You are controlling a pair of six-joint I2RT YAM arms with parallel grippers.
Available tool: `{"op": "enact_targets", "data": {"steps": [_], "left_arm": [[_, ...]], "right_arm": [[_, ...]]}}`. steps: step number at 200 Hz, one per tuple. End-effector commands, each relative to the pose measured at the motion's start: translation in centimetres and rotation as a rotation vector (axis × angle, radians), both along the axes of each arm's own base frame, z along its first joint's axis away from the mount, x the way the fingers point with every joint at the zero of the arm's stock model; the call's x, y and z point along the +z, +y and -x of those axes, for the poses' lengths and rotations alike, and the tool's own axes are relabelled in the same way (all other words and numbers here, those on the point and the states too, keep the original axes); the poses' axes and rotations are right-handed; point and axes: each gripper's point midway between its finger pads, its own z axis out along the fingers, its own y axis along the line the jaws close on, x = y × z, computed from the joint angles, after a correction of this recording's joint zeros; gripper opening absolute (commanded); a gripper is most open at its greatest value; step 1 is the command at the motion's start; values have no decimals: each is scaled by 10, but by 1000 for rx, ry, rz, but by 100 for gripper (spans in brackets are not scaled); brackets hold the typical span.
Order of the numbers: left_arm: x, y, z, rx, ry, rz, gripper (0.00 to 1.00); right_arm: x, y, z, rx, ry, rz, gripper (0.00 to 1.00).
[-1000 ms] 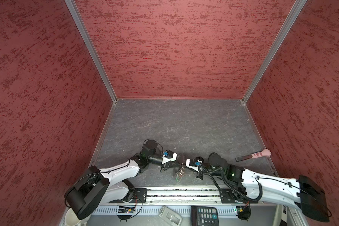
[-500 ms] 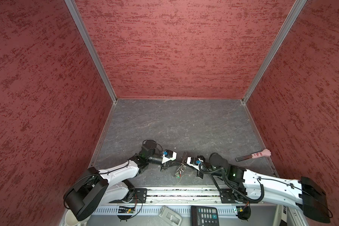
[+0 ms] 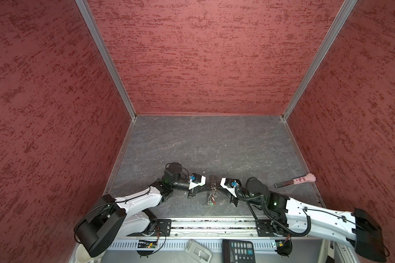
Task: Put the keys on the keyring
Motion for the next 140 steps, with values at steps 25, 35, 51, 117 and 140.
{"op": "enact_targets", "data": {"steps": [25, 35, 51, 117, 140], "left_arm": [[-1, -1, 6, -15, -24, -7, 0], [0, -1, 6, -14, -27, -6, 0], [0, -1, 6, -13, -30, -5, 0], [-6, 0, 8, -9, -5, -31, 0], [-5, 0, 10, -23, -4, -27, 0]], "right_arm": [[32, -3, -29, -160, 76, -108, 0], [34, -4, -31, -168, 91, -118, 0], [36, -4, -29, -154, 104, -128, 2], [31, -6, -24, -106, 83, -47, 25], [29, -8, -18, -62, 36, 14, 28]]}}
